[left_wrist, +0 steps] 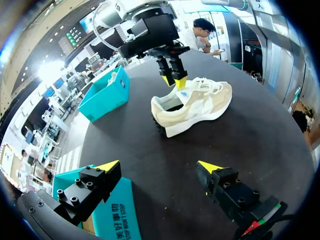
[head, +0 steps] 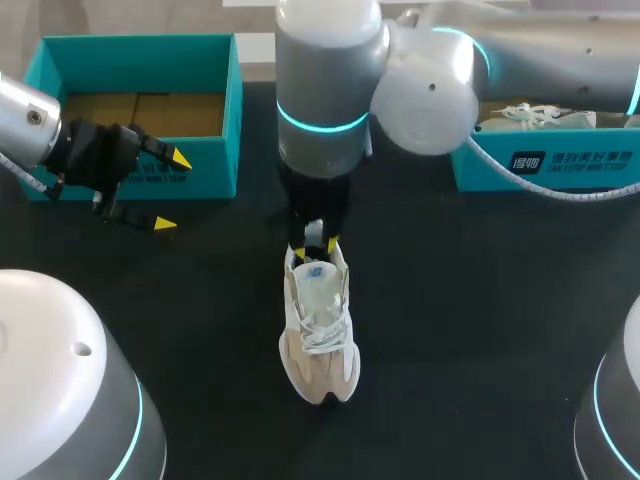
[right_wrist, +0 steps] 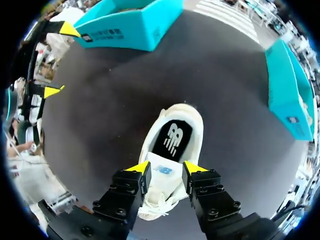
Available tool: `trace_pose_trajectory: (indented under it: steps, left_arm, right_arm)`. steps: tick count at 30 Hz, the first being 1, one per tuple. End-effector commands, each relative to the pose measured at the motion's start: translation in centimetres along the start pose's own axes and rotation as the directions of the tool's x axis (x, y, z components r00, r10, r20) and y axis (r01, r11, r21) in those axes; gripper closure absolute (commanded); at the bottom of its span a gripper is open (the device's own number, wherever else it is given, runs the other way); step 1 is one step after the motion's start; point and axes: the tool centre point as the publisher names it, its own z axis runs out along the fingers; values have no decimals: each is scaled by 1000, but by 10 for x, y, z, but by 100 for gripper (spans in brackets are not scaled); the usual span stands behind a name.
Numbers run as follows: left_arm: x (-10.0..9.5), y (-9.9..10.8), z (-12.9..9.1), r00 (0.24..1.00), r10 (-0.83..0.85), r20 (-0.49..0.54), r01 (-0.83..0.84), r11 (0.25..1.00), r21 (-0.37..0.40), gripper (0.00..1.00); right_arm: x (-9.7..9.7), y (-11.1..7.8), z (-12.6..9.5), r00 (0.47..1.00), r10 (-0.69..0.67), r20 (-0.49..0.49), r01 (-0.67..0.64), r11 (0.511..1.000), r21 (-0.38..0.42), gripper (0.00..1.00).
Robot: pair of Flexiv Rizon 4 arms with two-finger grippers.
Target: Take the shoe out of the shoebox, open the shoe tongue, remove and reinsert the insole, then place the shoe into the shoebox
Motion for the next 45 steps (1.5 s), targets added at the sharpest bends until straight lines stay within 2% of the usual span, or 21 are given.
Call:
trace_pose_trajectory:
  steps: [1, 2, 7, 8, 10, 12, 13, 14, 15, 16, 29, 30, 31, 33, 36, 40, 45]
  left_arm:
    - [0, 0, 0, 1000, 0, -2, 0, 1000, -3, 0]
    - [0, 0, 0, 1000, 0, -2, 0, 1000, -3, 0]
    - [0, 0, 0, 1000, 0, -2, 0, 1000, -3, 0]
    - [0, 0, 0, 1000, 0, -2, 0, 1000, -3, 0]
    - [0, 0, 0, 1000, 0, -2, 0, 1000, -3, 0]
    - [0, 0, 0, 1000, 0, -2, 0, 1000, -3, 0]
    - [0, 0, 0, 1000, 0, -2, 0, 1000, -3, 0]
    - [0, 0, 0, 1000, 0, -2, 0, 1000, -3, 0]
    - [0, 0, 0, 1000, 0, -2, 0, 1000, -3, 0]
    - [0, 0, 0, 1000, 0, -2, 0, 1000, -3, 0]
    - [0, 0, 0, 1000, 0, -2, 0, 1000, -3, 0]
    - [0, 0, 0, 1000, 0, -2, 0, 1000, -3, 0]
    - [0, 0, 0, 1000, 0, -2, 0, 1000, -3, 0]
    - [0, 0, 0, 1000, 0, -2, 0, 1000, -3, 0]
    - [0, 0, 0, 1000, 0, -2, 0, 1000, -3, 0]
    - [0, 0, 0, 1000, 0, -2, 0, 1000, -3, 0]
    - [0, 0, 0, 1000, 0, -2, 0, 1000, -3, 0]
  right_arm:
    - [-12, 12, -20, 875, -474, 97, 479, 877, -30, 56]
    - [-14, 16, -23, 847, -516, 127, 522, 853, -18, 51]
    - [-21, 30, -28, 729, -653, 205, 662, 749, 28, 51]
    - [-22, 32, -27, 697, -683, 218, 691, 721, 53, 42]
    - [-21, 35, -24, 648, -727, 229, 734, 676, 70, 45]
    - [-20, 38, -21, 600, -766, 232, 771, 631, 87, 35]
    - [-20, 40, -20, 584, -777, 234, 782, 616, 94, 38]
    - [-21, 41, -19, 575, -786, 227, 790, 605, 93, 35]
    - [-22, 43, -18, 570, -789, 230, 795, 600, 90, 20]
    - [-24, 45, -20, 577, -779, 244, 789, 609, 79, 0]
    - [-24, 45, -20, 577, -779, 244, 789, 609, 79, 0]
    - [-23, 47, -16, 541, -809, 231, 814, 573, 100, 0]
    - [-23, 49, -13, 523, -821, 228, 816, 560, 143, 0]
    - [-29, 51, -10, 546, -802, 243, 802, 584, 126, 0]
    - [-33, 55, -4, 535, -811, 236, 807, 573, 141, 0]
    - [-38, 60, 6, 551, -799, 241, 799, 588, 125, 0]
    - [-45, 63, 20, 518, -818, 248, 817, 560, 138, 0]
